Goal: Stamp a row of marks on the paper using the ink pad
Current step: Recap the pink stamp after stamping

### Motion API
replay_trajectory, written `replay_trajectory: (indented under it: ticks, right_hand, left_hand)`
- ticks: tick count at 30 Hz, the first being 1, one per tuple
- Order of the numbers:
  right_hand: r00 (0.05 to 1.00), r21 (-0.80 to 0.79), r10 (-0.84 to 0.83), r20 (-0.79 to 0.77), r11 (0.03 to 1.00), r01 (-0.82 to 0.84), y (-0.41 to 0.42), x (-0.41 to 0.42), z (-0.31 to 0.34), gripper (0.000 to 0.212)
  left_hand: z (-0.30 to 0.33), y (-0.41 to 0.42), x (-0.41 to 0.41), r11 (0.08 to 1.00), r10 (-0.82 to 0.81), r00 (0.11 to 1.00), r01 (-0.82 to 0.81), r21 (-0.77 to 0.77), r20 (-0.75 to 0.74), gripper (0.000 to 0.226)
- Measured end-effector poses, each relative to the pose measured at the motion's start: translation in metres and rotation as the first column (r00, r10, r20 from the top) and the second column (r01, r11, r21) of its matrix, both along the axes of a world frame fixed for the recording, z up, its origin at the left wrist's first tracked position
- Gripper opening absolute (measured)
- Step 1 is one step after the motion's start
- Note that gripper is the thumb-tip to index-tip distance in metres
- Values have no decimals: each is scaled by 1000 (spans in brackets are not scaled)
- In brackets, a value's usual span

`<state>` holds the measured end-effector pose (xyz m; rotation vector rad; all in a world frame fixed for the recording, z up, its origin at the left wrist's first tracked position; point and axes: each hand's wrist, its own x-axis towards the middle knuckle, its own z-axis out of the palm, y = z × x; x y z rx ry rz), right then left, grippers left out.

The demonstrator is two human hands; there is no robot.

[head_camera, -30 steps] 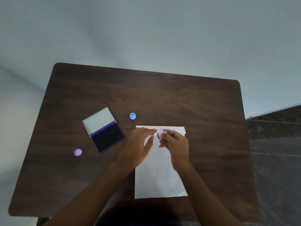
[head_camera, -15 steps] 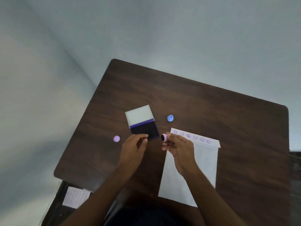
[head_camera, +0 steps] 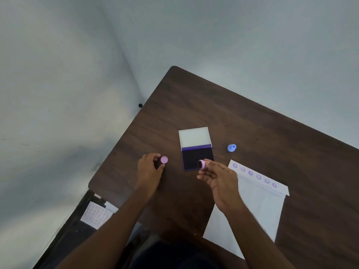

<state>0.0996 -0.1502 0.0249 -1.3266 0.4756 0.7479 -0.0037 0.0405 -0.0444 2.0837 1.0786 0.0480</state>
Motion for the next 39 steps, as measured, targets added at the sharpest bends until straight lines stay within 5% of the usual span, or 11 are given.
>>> replay_trajectory:
  ticks: [14,20,29,35,39]
  right_hand:
    - [1000,-2,6,-18,1000,-6,10,-2,-2,11]
    - [999,9,-8,-54,1000,8,10,-1,-3,11]
    - [995,25,-27,-100,999,30,15,0,-3,14]
    - [994,39,-31,-108,999,35,17,-1,-1,16]
    - [994,38,-29,-105,999,33,17,-2,0,18]
  left_hand:
    - [-5,3,4,999,-31,999,32,-3,20,29]
    - [12,-6,6,949,205,968,-161,-272,141,30]
    - [27,-15,6,802,299,928,-118,-586,222,27]
    - [38,-15,6,713,365,889,-77,-697,275,24]
    - [42,-12,10,749,328,910,-88,-657,252,23]
